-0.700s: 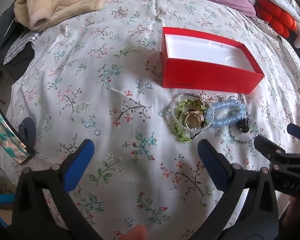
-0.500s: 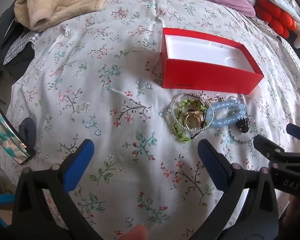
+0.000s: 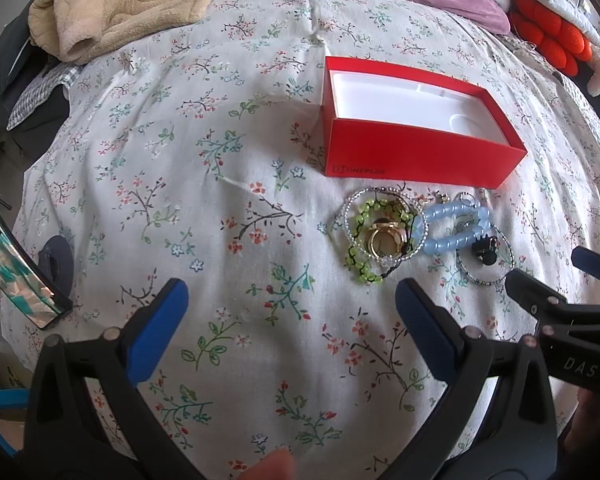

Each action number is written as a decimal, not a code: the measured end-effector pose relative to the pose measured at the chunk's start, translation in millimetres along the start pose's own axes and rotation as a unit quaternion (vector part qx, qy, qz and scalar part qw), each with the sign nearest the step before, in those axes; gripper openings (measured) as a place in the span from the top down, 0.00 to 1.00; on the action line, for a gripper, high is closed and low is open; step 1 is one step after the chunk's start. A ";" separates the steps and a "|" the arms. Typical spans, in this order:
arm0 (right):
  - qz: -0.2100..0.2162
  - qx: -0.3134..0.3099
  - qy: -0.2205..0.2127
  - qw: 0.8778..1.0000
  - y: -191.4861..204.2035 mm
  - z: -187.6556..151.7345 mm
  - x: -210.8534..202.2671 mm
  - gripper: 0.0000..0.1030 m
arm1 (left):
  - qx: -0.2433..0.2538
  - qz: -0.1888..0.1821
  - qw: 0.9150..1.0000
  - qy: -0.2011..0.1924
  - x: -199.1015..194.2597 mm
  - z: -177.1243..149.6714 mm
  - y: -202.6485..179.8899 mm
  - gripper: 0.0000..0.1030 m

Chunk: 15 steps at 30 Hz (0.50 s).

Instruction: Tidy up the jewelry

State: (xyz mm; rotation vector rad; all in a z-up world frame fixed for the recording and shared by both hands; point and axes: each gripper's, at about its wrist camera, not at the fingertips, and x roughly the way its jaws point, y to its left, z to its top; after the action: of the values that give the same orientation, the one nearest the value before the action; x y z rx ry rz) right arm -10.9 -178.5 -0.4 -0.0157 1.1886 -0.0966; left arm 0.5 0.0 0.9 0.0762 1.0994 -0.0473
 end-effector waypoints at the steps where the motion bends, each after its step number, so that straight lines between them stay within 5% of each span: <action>1: 0.000 0.000 0.000 1.000 0.0 0.1 -0.1 0.00 | 0.000 0.000 1.000 0.000 -0.1 -0.1 0.0 0.00; 15: 0.000 0.000 -0.001 1.000 2.3 0.1 0.0 0.00 | -0.003 0.003 1.000 -0.001 -2.0 1.9 0.0 0.00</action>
State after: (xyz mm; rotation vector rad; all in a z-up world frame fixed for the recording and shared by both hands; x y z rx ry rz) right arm -10.7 -176.2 -0.5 -0.0157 1.1874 -0.0962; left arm 1.3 -0.2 3.6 0.0742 1.0977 -0.0391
